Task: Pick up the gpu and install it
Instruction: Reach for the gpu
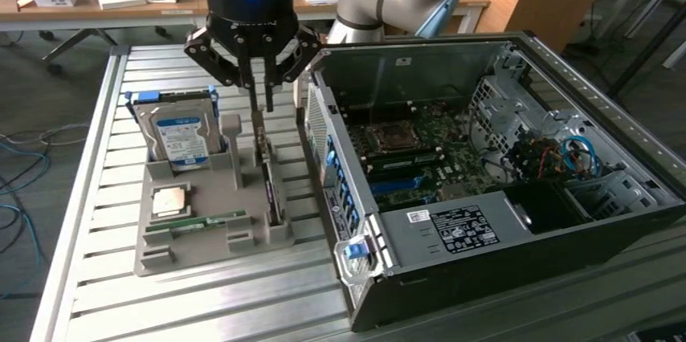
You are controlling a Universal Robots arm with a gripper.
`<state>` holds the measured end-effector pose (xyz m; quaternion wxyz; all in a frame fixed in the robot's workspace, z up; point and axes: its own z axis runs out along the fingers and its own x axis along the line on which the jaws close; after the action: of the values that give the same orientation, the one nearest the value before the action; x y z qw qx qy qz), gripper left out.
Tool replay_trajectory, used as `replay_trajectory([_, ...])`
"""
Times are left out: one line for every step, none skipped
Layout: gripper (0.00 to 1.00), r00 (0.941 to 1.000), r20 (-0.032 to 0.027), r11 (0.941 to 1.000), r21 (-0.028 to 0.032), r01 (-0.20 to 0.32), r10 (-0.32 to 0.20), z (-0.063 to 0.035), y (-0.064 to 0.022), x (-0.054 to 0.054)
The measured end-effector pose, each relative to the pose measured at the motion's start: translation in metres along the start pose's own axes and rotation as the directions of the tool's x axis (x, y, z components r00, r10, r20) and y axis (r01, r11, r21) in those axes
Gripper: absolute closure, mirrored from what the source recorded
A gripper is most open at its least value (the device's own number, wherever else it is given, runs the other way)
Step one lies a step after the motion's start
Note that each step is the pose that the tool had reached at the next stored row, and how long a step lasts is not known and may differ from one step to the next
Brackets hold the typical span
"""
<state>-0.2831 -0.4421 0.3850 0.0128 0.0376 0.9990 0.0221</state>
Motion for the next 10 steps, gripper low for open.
replay_trajectory([0.77, 1.0, 0.0, 1.0, 0.0, 0.0, 0.0, 0.0, 0.0, 0.0])
replay_trajectory([0.77, 1.0, 0.0001, 1.0, 0.0, 0.0, 0.0, 0.0, 0.0, 0.0])
replay_trajectory([0.71, 1.0, 0.0, 1.0, 0.0, 0.0, 0.0, 0.0, 0.0, 0.0])
replay_trajectory([0.65, 1.0, 0.0, 1.0, 0.0, 0.0, 0.0, 0.0, 0.0, 0.0])
replay_trajectory([0.59, 1.0, 0.0, 1.0, 0.0, 0.0, 0.0, 0.0, 0.0, 0.0])
replay_trajectory([0.59, 1.0, 0.0, 1.0, 0.0, 0.0, 0.0, 0.0, 0.0, 0.0])
replay_trajectory([0.53, 1.0, 0.0, 1.0, 0.0, 0.0, 0.0, 0.0, 0.0, 0.0])
replay_trajectory([0.53, 1.0, 0.0, 1.0, 0.0, 0.0, 0.0, 0.0, 0.0, 0.0])
replay_trajectory([0.53, 1.0, 0.0, 1.0, 0.0, 0.0, 0.0, 0.0, 0.0, 0.0])
replay_trajectory([0.53, 1.0, 0.0, 1.0, 0.0, 0.0, 0.0, 0.0002, 0.0, 0.0])
